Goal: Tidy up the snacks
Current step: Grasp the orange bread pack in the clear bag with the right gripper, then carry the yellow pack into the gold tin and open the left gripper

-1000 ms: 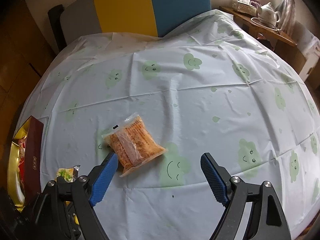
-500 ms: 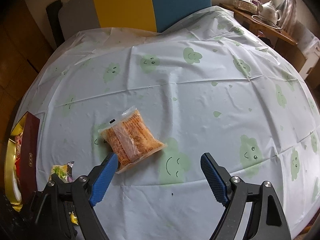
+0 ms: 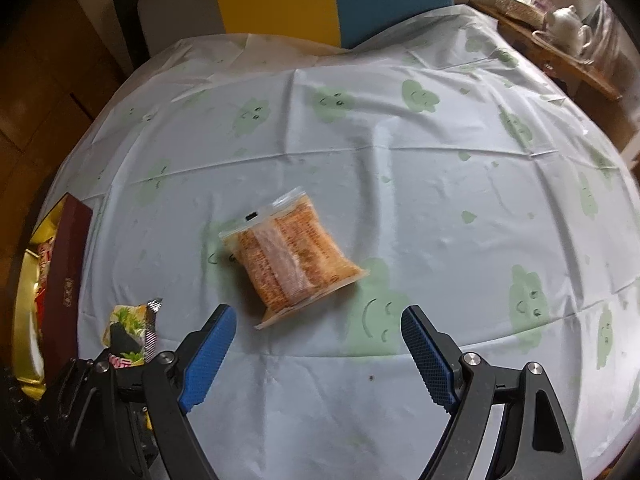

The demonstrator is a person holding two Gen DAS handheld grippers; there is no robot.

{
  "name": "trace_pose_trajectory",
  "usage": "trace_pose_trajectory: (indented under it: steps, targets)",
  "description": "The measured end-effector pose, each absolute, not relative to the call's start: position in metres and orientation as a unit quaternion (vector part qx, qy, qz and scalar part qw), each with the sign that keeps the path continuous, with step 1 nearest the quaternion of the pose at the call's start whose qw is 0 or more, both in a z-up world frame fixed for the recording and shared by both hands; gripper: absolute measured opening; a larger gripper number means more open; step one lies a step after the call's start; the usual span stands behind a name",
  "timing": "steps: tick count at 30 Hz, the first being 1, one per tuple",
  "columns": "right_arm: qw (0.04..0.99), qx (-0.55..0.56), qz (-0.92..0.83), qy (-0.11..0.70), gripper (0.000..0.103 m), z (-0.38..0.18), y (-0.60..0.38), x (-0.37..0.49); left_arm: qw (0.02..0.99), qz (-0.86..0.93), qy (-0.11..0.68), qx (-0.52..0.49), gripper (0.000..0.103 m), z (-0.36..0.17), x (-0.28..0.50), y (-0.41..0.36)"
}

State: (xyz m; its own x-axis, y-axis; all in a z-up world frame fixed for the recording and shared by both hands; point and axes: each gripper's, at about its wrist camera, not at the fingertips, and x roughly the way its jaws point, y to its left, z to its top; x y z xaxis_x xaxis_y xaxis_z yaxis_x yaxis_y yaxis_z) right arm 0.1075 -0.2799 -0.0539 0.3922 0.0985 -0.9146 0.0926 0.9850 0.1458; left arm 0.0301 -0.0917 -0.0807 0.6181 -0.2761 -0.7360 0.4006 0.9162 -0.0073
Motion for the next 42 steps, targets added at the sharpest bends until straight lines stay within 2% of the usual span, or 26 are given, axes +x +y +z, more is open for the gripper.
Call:
trace_pose_trajectory:
  steps: [7,10,15,19,20,21,22,29,33,42]
  targets:
    - [0.830,0.057,0.036,0.554,0.091,-0.054,-0.266,0.114,0.896,-0.192,0.395,0.073,0.043,-0.081,0.032,-0.090]
    - [0.831,0.021,0.063,0.553,0.099,-0.051,-0.255,0.122,0.895,-0.194,0.395,0.069,0.043,-0.081,0.033,-0.089]
    - [0.829,-0.059,0.052,0.554,0.100,-0.057,-0.239,0.147,0.895,-0.197,0.395,0.065,0.043,-0.082,0.034,-0.086]
    - [0.808,-0.082,0.059,0.581,0.100,-0.076,-0.237,0.164,0.895,-0.198,0.395,0.064,0.043,-0.082,0.034,-0.086]
    - [0.802,-0.079,0.062,0.589,0.098,-0.080,-0.238,0.166,0.895,-0.199,0.395,0.064,0.043,-0.082,0.034,-0.086]
    - [0.798,-0.076,0.064,0.594,0.090,-0.083,-0.239,0.165,0.895,-0.199,0.395,0.063,0.043,-0.082,0.034,-0.086]
    - [0.798,-0.088,0.055,0.594,0.060,-0.084,-0.237,0.162,0.895,-0.199,0.395,0.063,0.043,-0.082,0.034,-0.086]
    - [0.809,-0.067,0.093,0.576,0.061,-0.065,-0.224,0.118,0.895,-0.200,0.395,0.062,0.043,-0.082,0.034,-0.086]
    - [0.797,-0.068,0.086,0.594,0.061,-0.084,-0.221,0.097,0.892,-0.203,0.401,0.058,0.043,-0.081,0.035,-0.087]
    - [0.810,-0.062,0.085,0.577,0.062,-0.091,-0.224,0.095,0.870,-0.205,0.446,0.046,0.039,-0.068,0.044,-0.081]
